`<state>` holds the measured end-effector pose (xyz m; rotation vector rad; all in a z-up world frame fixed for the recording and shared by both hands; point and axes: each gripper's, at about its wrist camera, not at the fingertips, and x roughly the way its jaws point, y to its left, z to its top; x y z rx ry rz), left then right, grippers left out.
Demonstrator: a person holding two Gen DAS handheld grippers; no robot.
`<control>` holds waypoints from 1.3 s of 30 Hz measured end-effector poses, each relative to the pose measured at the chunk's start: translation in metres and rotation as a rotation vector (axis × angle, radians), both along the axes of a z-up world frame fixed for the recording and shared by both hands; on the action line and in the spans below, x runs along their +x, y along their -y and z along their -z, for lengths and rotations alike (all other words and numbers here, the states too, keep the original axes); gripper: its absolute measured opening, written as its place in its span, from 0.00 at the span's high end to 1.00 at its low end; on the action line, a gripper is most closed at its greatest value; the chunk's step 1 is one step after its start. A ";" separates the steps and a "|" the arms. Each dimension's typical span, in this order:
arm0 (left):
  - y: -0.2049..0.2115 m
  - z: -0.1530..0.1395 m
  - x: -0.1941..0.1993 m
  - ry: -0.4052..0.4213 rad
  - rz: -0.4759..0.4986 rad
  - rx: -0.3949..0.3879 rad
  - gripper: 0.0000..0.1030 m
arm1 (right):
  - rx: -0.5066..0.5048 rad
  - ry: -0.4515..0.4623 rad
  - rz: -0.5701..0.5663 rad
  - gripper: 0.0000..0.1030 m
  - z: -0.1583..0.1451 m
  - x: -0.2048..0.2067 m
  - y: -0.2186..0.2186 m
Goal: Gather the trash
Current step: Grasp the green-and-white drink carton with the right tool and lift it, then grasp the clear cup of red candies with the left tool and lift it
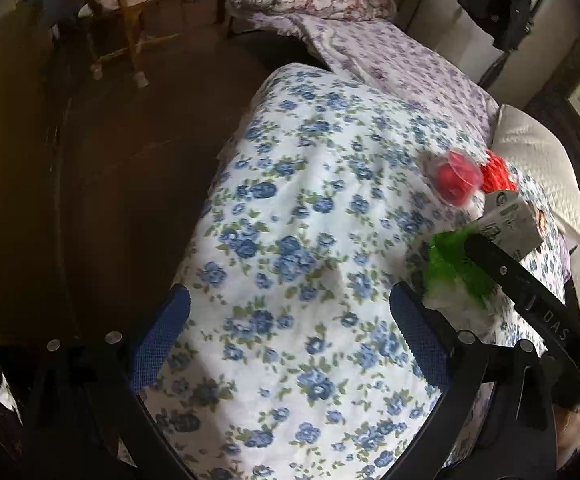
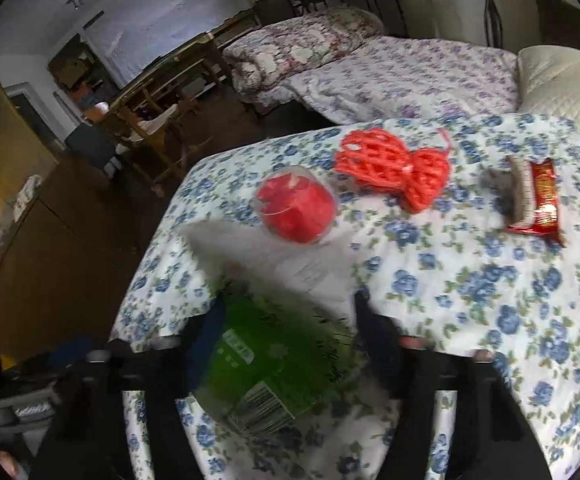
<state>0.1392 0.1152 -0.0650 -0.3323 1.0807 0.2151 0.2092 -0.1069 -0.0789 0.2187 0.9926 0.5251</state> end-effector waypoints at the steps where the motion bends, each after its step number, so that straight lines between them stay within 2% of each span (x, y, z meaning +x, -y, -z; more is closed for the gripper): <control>1: -0.002 0.001 0.000 -0.002 -0.010 -0.005 0.07 | 0.005 -0.008 -0.019 0.77 0.000 -0.001 0.000; 7: -0.001 0.002 0.000 -0.006 0.003 -0.018 0.07 | -0.024 0.014 -0.045 0.82 -0.019 -0.025 0.014; 10: 0.001 0.000 -0.002 0.008 0.009 -0.011 0.07 | -0.073 0.032 0.011 0.82 -0.035 -0.043 0.032; 12: 0.004 -0.002 -0.002 0.018 0.025 -0.003 0.07 | -0.109 0.043 0.086 0.81 -0.044 -0.059 0.053; 17: 0.014 -0.004 -0.002 0.061 0.072 -0.005 0.07 | -0.074 -0.014 0.213 0.81 -0.036 -0.100 0.097; 23: 0.034 -0.001 -0.001 0.100 0.134 -0.003 0.07 | -0.069 -0.028 0.236 0.81 -0.030 -0.116 0.120; 26: 0.049 0.001 0.001 0.113 0.151 0.062 0.07 | -0.053 -0.018 0.245 0.81 -0.029 -0.117 0.129; 30: 0.068 -0.008 0.007 0.157 0.174 0.109 0.07 | -0.065 -0.027 0.238 0.81 -0.024 -0.113 0.132; 33: 0.092 -0.014 0.021 0.182 0.228 0.166 0.07 | -0.061 -0.033 0.222 0.81 -0.022 -0.109 0.130; 37: 0.123 -0.016 0.047 0.225 0.287 0.318 0.13 | -0.060 -0.070 0.190 0.81 -0.018 -0.104 0.127; 39: 0.132 -0.010 0.061 0.212 0.333 0.316 0.13 | -0.064 -0.073 0.178 0.81 -0.018 -0.103 0.126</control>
